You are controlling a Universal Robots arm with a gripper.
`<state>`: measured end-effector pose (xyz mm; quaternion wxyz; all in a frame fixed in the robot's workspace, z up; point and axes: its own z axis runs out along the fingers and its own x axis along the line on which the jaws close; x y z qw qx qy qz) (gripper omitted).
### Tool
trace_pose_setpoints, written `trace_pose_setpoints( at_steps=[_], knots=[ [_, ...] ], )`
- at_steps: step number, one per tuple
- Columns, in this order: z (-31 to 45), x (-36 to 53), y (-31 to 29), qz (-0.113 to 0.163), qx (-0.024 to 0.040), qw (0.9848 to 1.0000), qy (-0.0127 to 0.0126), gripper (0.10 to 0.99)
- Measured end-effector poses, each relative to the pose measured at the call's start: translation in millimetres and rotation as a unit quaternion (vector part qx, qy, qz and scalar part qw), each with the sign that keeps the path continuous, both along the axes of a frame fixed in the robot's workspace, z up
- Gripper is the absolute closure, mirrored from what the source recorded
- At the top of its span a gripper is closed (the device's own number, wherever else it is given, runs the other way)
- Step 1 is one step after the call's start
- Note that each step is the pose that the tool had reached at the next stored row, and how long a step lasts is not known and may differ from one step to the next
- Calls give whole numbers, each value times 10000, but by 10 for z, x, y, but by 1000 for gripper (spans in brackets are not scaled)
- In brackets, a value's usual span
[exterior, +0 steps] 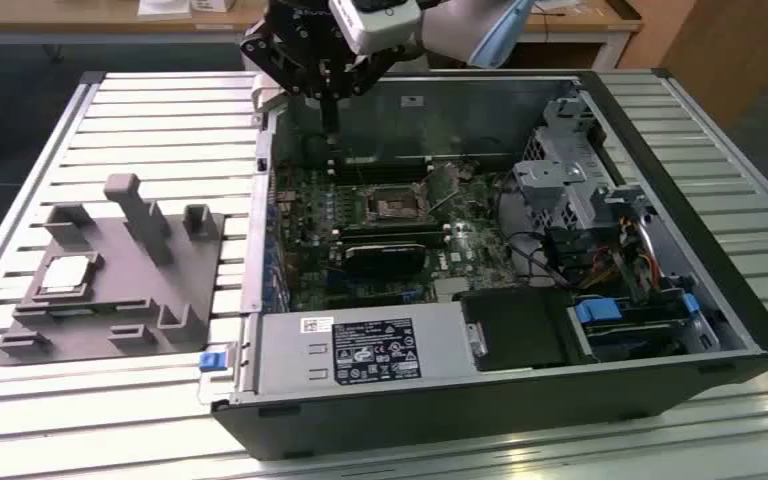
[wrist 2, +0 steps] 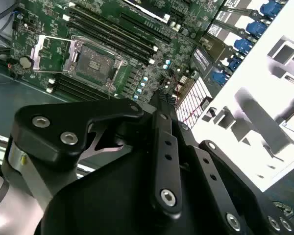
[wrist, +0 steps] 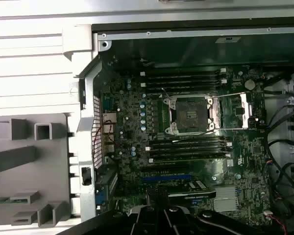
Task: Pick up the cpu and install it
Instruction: 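Reach for the cpu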
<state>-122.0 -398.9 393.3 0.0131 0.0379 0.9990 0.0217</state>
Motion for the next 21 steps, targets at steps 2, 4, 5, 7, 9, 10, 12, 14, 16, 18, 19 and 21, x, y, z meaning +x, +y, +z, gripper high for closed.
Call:
trace_pose_setpoints(
  at_steps=[2,4,5,7,9,10,12,14,16,18,19,21],
  knots=[
    [0,0,0,0,0,10000,0,980],
    [1,-11,0,-1,-1,10000,1,980],
    [1,-26,0,0,-1,10000,0,980],
    [0,-67,0,0,0,10000,0,980],
    [0,-99,0,0,0,10000,0,980],
    [0,-115,0,0,0,10000,0,980],
    [0,-145,0,0,0,10000,0,980],
    [-1,-177,0,0,0,10000,0,980],
    [-1,-203,0,0,0,10000,0,980],
    [-2,-226,0,0,0,10000,0,980],
    [-2,-237,0,0,0,10000,0,980],
    [-2,-259,0,0,0,10000,0,980]
  ],
)
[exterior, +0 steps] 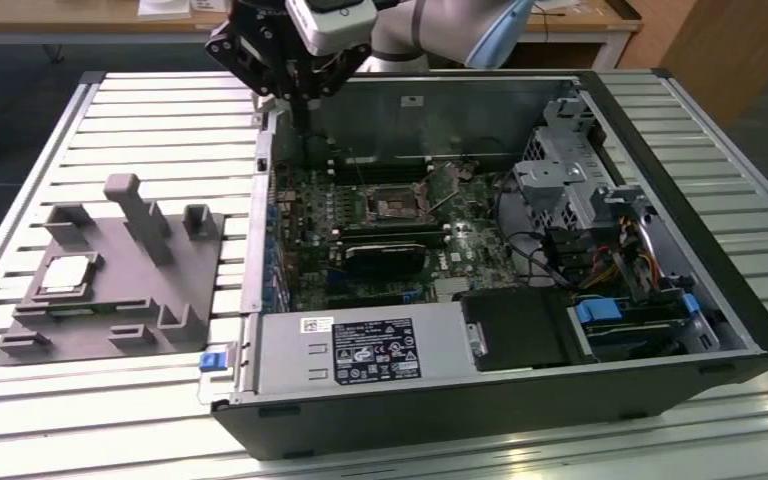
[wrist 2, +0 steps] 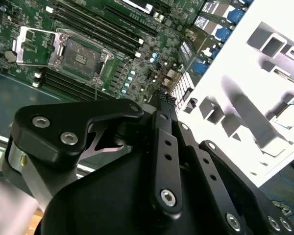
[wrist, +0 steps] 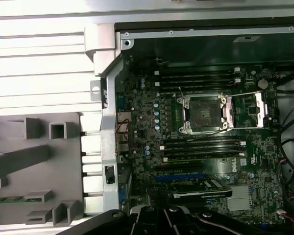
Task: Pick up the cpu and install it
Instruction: 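Reach for the cpu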
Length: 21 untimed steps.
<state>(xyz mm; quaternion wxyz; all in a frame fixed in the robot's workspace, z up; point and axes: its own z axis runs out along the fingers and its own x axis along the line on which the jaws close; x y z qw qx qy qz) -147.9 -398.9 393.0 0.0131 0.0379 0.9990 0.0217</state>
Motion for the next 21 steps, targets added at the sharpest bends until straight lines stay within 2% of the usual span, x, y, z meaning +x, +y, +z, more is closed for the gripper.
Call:
trace_pose_setpoints(
  at_steps=[21],
  knots=[
    [0,-139,0,0,0,10000,0,980]
  ],
)
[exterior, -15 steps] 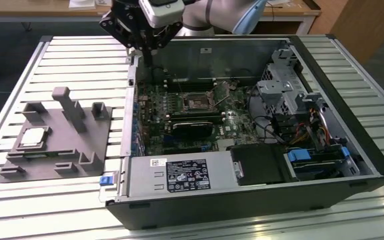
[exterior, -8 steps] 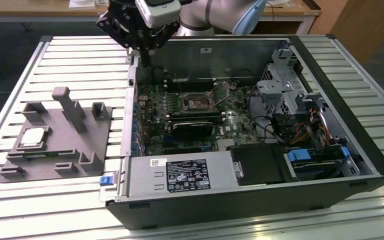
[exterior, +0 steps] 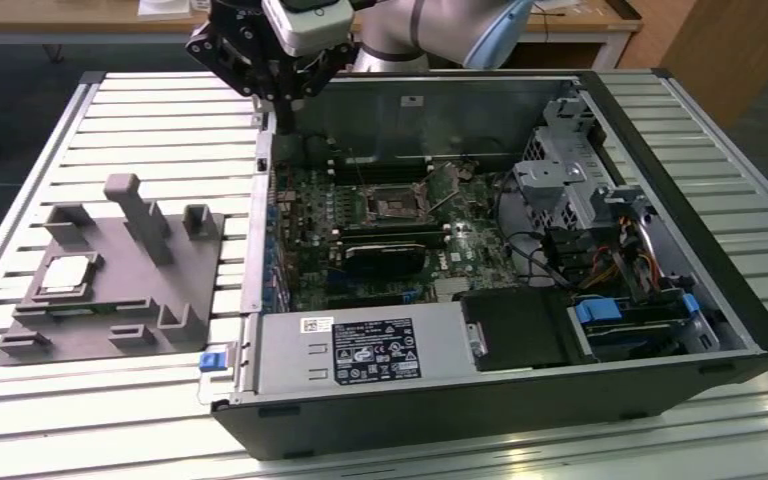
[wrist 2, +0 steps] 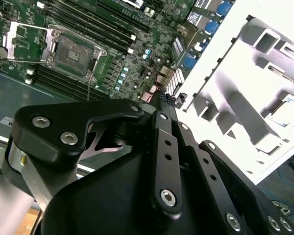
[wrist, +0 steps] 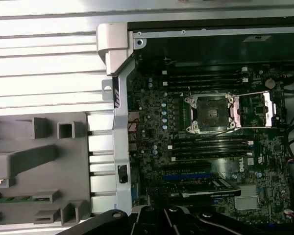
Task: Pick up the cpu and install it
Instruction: 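Reach for the cpu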
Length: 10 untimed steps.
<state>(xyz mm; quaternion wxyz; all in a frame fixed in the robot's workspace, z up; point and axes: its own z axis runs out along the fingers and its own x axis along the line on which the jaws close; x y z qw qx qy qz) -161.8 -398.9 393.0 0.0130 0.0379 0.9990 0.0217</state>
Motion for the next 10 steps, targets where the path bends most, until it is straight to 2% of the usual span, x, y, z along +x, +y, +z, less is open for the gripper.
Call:
trace_pose_setpoints(
  at_steps=[10],
  knots=[
    [0,-72,0,0,0,10000,0,980]
  ],
)
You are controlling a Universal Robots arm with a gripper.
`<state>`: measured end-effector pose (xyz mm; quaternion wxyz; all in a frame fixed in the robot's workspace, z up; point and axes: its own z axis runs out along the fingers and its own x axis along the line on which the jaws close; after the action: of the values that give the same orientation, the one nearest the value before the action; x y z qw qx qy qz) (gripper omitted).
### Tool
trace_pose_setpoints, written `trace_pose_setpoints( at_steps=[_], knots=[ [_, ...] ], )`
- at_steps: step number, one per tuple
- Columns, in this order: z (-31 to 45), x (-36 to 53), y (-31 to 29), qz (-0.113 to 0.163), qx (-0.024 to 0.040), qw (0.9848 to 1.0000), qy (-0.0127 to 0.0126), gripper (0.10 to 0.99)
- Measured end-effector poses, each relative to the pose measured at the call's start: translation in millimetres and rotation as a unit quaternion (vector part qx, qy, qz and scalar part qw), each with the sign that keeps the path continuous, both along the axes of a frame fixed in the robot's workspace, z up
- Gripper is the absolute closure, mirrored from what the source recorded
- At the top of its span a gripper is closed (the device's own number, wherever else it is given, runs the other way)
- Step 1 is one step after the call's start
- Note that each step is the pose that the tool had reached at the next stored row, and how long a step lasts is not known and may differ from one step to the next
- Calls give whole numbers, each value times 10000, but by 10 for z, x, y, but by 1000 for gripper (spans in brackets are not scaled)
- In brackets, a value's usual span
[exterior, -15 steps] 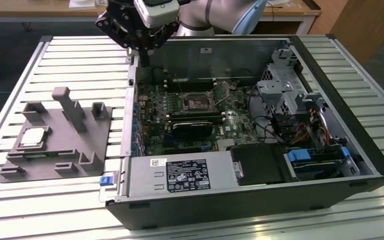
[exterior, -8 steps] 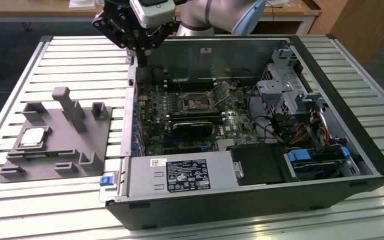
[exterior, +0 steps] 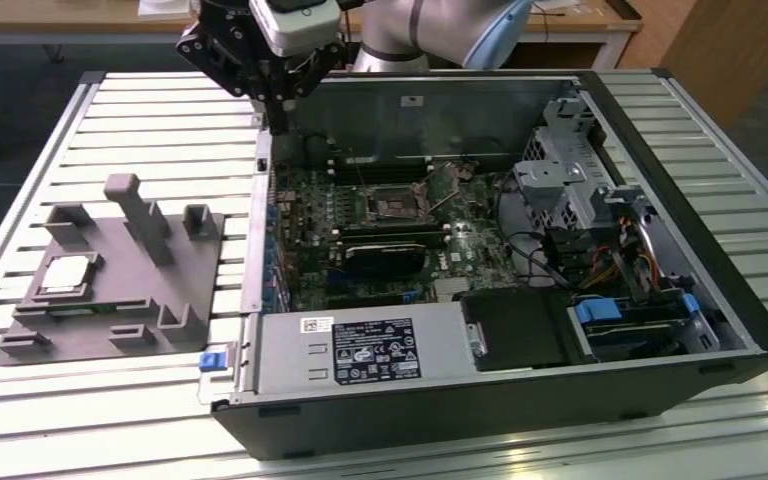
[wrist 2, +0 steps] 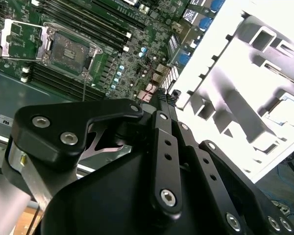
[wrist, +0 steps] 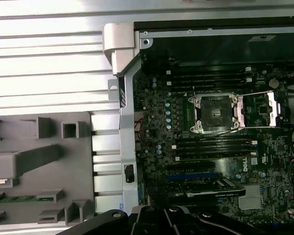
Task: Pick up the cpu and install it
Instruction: 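Reach for the cpu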
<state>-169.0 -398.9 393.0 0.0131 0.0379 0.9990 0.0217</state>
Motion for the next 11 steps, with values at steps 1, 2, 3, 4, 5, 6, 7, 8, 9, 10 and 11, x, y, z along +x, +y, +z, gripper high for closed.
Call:
trace_pose_setpoints(
  at_steps=[1,2,3,4,5,6,7,8,9,10,11],
  knots=[
    [0,-8,0,0,0,10000,0,980],
    [0,-15,0,0,0,10000,0,980],
    [0,-24,0,0,0,10000,0,980],
    [0,-33,0,0,0,10000,0,980],
    [0,-43,0,0,0,10000,0,980],
    [0,-52,0,0,0,10000,0,980],
    [0,-61,0,0,0,10000,0,980],
    [0,-70,0,0,0,10000,0,980],
    [0,-80,0,0,0,10000,0,980],
    [0,-89,0,0,0,10000,0,980],
    [0,-97,0,0,0,10000,0,980]
  ],
)
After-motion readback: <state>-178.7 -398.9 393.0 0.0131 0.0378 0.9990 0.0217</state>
